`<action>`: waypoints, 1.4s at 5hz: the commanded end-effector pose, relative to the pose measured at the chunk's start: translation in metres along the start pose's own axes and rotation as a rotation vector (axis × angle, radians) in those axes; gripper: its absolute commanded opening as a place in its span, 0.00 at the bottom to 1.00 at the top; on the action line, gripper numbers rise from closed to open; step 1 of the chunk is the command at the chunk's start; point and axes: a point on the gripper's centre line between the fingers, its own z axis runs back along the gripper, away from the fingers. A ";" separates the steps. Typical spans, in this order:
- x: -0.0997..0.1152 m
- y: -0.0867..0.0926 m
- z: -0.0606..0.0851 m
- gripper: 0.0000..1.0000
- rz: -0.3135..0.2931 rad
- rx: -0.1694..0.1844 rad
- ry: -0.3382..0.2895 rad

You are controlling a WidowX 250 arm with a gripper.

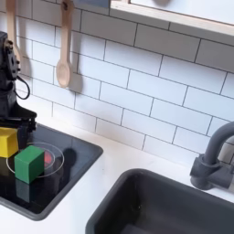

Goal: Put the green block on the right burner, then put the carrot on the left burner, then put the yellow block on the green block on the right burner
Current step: 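Put the yellow block on the green block on the right burner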

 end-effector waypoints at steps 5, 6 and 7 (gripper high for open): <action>0.006 0.004 0.009 1.00 0.068 0.018 0.009; 0.006 0.002 0.013 1.00 0.081 0.004 0.021; 0.007 0.000 0.008 1.00 0.077 0.001 0.043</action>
